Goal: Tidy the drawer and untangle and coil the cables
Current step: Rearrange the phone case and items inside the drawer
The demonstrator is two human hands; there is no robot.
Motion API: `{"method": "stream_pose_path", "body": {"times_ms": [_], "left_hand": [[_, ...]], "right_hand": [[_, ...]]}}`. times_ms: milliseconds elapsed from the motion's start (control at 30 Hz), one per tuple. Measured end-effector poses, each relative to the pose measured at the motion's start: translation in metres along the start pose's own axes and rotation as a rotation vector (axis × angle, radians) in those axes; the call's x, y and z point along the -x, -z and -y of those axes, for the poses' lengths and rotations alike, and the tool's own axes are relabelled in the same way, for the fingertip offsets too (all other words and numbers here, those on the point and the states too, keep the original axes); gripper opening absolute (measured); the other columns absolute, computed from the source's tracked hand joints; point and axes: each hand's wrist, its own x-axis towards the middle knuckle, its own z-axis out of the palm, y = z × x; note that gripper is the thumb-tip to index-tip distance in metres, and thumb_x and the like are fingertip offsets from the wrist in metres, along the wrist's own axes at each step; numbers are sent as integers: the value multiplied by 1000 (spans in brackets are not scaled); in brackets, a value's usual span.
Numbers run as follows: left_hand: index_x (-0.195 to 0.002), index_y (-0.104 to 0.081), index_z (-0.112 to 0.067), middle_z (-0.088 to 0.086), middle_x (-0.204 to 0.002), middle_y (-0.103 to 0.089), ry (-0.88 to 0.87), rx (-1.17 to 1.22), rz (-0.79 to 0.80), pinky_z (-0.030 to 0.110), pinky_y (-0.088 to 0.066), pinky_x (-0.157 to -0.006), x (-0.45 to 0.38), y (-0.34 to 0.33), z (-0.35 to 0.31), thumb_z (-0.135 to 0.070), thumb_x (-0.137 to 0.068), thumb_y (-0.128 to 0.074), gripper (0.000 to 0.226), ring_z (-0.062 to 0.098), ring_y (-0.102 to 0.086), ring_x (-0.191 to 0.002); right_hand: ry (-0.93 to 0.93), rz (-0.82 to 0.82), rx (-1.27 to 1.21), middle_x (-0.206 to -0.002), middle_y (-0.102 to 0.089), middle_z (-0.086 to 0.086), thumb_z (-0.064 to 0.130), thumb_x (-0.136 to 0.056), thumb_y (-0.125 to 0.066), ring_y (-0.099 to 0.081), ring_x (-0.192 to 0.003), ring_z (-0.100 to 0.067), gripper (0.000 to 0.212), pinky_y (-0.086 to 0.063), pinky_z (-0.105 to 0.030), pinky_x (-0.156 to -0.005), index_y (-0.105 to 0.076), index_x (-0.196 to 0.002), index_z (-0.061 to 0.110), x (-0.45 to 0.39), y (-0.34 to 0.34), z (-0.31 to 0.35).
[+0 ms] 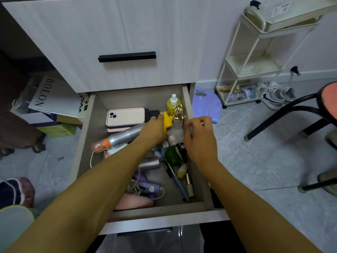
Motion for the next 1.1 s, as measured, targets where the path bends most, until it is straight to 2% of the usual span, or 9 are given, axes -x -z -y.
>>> {"method": "stream_pose_path", "body": {"times_ms": [233,433,600,667,733,800,900,1000,1100], "left_hand": [[-117,-61,-13,13,-106,-68,-6,365,-266,27,-39,-73,36,16,7,-36,-83,-71,43,30,-61,-97],[-117,-53,-25,-2,-100,-56,-38,563,-182,31,-49,-68,83,37,18,-28,-78,-76,45,21,-56,-84],[-99,-67,-15,9,-98,-67,-30,691,137,30,-51,-71,108,31,24,-48,-79,-68,38,17,-62,-86],[-101,-70,-18,9,-99,-67,-30,471,290,31,-49,-77,117,23,26,-48,-85,-64,34,18,-62,-90],[-102,-71,-18,8,-99,-66,-46,200,364,30,-46,-77,122,14,29,-48,-91,-59,34,21,-60,-92],[-97,-73,-17,9,-94,-66,-46,100,343,29,-45,-73,124,8,32,-50,-91,-56,37,21,-60,-88],[-91,-71,-24,1,-89,-63,-135,-21,233,29,-48,-73,118,14,34,-50,-91,-58,29,18,-60,-83],[-92,-72,-24,0,-88,-66,-159,77,39,30,-47,-69,101,23,39,-35,-91,-61,15,17,-58,-79],[-98,-72,-22,0,-96,-70,-197,93,-10,33,-52,-75,72,27,45,-18,-90,-58,17,21,-63,-88]], "right_hand": [[66,-11,52,-115,-49,-9,8,-85,-60,-55,-88,-20,14,-49,-27,-61,-62,-99,11,0,2,-2],[196,95,131,-127,-49,-17,8,-85,-60,-54,-109,-31,17,-50,-31,-74,-61,-102,3,10,3,-3],[179,231,246,-148,-38,-14,16,-91,-57,-41,-133,-31,30,-47,-39,-100,-59,-119,6,32,13,4],[250,318,349,-150,-37,-12,17,-91,-56,-35,-138,-33,35,-36,-42,-111,-57,-124,8,38,19,10],[368,487,568,-153,-34,-12,23,-92,-55,-16,-147,-30,45,-12,-42,-120,-50,-135,10,44,23,15],[470,580,828,-152,-35,-15,33,-94,-53,-13,-148,-31,51,-3,-42,-120,-46,-138,9,45,26,20],[548,641,1032,-136,-53,-15,38,-95,-51,-40,-134,-31,44,-15,-41,-118,-54,-129,11,35,23,30],[606,707,1008,-114,-64,-7,23,-93,-52,-61,-103,-25,30,-41,-34,-93,-58,-121,14,17,15,39],[503,802,959,-118,-59,-6,18,-95,-52,-63,-102,-26,32,-44,-32,-71,-52,-127,14,-3,3,46]]}}
